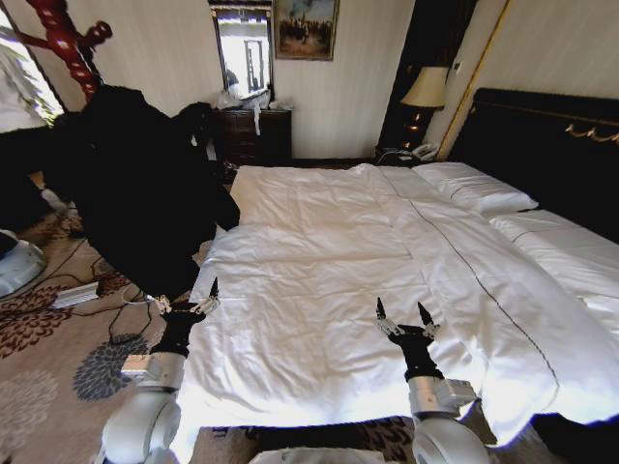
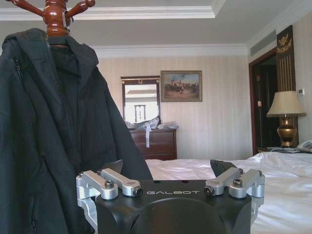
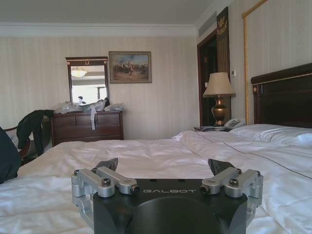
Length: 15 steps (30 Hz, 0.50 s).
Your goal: Pick up the clothes from the bed and hang them on the clothes hanger.
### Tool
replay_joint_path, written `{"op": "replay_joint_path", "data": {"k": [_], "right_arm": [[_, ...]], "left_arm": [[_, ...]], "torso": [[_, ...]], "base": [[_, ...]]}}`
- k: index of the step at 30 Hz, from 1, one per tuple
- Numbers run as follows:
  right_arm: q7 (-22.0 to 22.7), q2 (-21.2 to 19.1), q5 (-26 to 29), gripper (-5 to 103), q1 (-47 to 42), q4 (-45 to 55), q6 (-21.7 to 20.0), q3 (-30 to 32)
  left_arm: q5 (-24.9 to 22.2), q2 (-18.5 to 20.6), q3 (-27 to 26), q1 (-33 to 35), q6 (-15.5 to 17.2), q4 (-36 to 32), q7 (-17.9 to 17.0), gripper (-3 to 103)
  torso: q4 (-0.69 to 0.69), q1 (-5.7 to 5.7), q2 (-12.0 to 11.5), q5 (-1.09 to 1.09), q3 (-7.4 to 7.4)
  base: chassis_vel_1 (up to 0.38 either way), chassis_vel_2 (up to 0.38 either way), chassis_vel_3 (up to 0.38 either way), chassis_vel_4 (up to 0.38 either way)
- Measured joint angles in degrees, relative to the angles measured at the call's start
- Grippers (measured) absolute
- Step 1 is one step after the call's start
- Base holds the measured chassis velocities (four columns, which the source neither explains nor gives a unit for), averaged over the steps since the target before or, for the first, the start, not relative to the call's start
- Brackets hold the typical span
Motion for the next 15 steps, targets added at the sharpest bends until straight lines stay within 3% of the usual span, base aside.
{"op": "replay_joint_path", "data": {"k": [15], "right_arm": [[0.02,0.01,-0.01,100,0.05,-0.07,0.05,0.01]], "left_arm": [[-0.05,0.05,0.0,-0.01,0.05,0.06,-0.05,100]], "torso": [[0.0,0.0,0.0,0.0,0.0]], "base": [[0.0,0.0,0.0,0.0]]}}
